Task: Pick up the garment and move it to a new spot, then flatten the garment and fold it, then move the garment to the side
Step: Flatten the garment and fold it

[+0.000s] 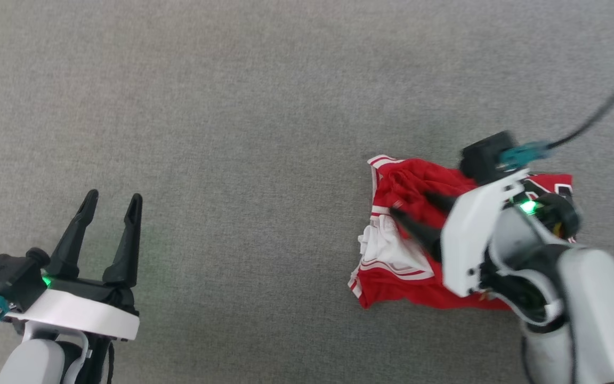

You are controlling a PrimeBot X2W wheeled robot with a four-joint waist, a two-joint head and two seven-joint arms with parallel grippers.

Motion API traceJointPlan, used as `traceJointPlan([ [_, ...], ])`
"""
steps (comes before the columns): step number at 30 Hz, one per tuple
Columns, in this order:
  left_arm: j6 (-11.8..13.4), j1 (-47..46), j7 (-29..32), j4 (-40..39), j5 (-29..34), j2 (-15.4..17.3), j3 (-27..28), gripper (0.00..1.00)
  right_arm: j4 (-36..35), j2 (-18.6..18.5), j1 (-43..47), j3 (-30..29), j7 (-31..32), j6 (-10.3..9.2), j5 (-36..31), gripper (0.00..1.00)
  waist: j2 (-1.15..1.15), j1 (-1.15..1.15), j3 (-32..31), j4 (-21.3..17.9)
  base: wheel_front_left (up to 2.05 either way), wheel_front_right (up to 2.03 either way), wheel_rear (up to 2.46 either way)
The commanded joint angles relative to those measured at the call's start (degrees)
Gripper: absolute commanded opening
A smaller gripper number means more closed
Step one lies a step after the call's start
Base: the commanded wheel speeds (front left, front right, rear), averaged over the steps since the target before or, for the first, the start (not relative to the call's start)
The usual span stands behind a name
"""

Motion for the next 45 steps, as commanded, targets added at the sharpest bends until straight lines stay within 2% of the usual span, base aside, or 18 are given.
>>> traceJointPlan([
  [1,0.2,0.4,-0.3,0.1,-0.2,0.3,0.3,1.0,-0.8,-0.5,0.2,-0.7,-0.8,-0.02,0.4,1.0,0.0,0.0,-0.8,-0.5,0.0,0.0,0.0],
  [6,0.2,1.6,-0.3,0.3,0.2,0.6,0.7,1.0,-3.7,-2.8,1.1,-4.9,-4.2,-0.02,0.7,1.0,0.0,0.0,-2.9,-1.9,0.0,0.0,0.0],
  [9,0.2,2.4,-0.3,0.4,-1.0,0.9,0.1,1.0,-2.1,-4.5,2.0,-8.1,-8.6,-0.02,0.7,1.0,0.0,0.0,-3.9,-2.8,0.0,0.0,0.0],
  [15,0.2,3.1,-0.3,1.4,-1.8,1.2,-0.8,1.0,6.3,-6.8,3.4,-12.1,-24.4,-0.02,1.5,1.0,0.0,0.0,-6.1,-4.4,0.0,0.0,0.0],
  [20,0.2,4.1,-0.3,2.6,-2.5,1.8,-0.8,1.0,13.4,-9.0,3.7,-9.9,-38.6,-0.02,0.9,1.0,0.0,0.0,-8.0,-6.1,0.0,0.0,0.0],
  [21,0.2,4.1,-0.3,2.6,-2.5,1.8,-0.8,1.0,13.4,-9.0,3.7,-9.9,-38.6,-0.02,0.9,1.0,0.0,0.0,-8.0,-6.1,0.0,0.0,0.0],
  [25,0.2,5.2,-0.3,3.4,-2.7,2.0,0.3,1.0,18.0,-9.7,4.7,-8.6,-48.9,-0.02,-1.5,1.0,0.0,0.0,-9.7,-7.1,0.0,0.0,0.0],
  [31,0.2,7.4,-0.3,3.8,-1.8,1.1,2.1,1.0,22.0,-7.3,7.7,-9.5,-60.7,-0.02,-6.4,1.0,0.0,0.0,-12.7,-7.5,0.0,0.0,0.0],
  [37,0.2,10.3,-0.3,2.6,-0.9,-0.3,4.0,1.0,19.1,-4.3,12.7,-12.0,-64.8,-0.02,-8.1,1.0,0.0,0.0,-14.7,-6.7,0.0,0.0,0.0],
  [45,0.2,14.6,-0.3,-0.6,1.3,-1.7,5.8,1.0,8.5,-0.6,21.5,-15.8,-64.4,-0.02,-9.5,1.0,0.0,0.0,-15.9,-5.1,0.0,0.0,0.0],
])
